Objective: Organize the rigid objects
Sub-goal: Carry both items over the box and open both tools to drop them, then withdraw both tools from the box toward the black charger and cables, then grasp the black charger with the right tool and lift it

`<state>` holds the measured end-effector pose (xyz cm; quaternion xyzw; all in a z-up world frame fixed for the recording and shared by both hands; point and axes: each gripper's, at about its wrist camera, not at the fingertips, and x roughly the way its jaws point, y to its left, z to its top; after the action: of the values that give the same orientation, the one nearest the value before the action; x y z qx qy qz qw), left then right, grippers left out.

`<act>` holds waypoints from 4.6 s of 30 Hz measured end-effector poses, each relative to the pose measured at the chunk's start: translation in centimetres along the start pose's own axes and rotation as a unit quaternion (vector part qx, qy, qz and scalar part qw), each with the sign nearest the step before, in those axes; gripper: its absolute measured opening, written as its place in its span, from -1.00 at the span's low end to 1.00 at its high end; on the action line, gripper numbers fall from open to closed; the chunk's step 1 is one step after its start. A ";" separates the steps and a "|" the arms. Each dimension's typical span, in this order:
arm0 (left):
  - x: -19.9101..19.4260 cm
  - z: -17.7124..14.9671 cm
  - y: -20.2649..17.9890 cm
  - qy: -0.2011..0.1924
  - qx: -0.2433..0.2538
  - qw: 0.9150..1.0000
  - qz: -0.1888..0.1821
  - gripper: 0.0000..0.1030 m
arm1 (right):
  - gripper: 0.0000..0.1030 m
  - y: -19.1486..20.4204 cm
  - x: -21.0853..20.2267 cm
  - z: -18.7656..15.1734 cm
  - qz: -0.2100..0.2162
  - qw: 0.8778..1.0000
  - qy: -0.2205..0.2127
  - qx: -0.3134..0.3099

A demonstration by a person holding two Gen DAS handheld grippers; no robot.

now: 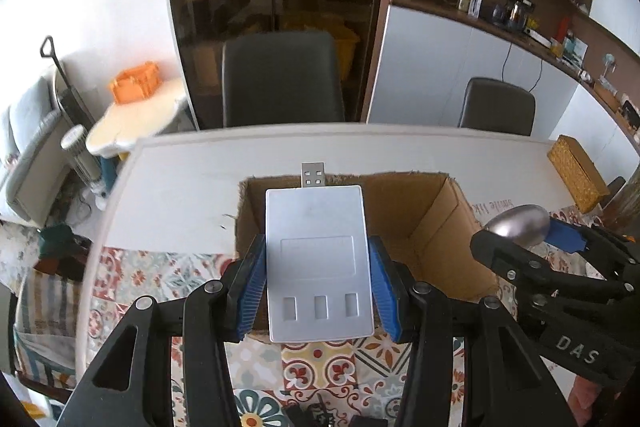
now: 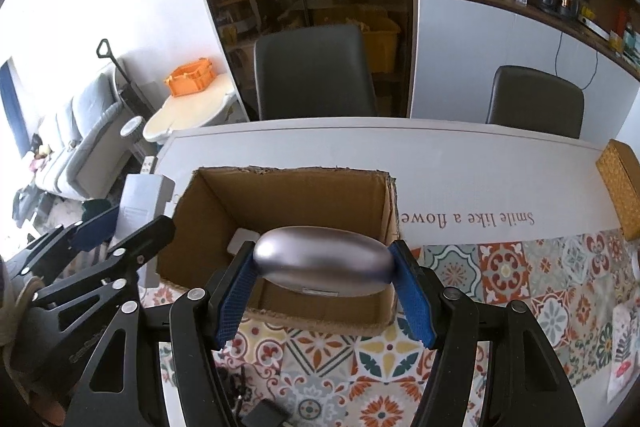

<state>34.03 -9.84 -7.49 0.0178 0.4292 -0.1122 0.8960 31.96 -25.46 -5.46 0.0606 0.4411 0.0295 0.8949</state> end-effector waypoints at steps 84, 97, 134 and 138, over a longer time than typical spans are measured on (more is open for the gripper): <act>-6.9 -16.7 4.8 0.052 -0.096 0.985 0.130 0.86 | 0.68 3.8 -1.4 -13.1 0.042 0.995 0.087 -0.022; -5.1 -20.1 5.7 0.099 -0.113 0.980 0.134 0.86 | 0.68 5.1 1.3 -16.5 0.042 0.987 0.147 -0.046; -0.1 -26.0 5.6 0.188 -0.125 0.964 0.141 0.86 | 0.54 7.9 8.1 -20.8 0.039 0.951 0.258 -0.166; 0.6 -26.1 5.3 0.195 -0.118 0.963 0.143 0.86 | 0.53 8.2 9.0 -20.8 0.042 0.947 0.265 -0.177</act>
<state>15.59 -1.40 -24.71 -0.0053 0.5991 0.0747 0.7971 20.94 -14.71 -23.96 -0.0906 0.6472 0.1596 0.7399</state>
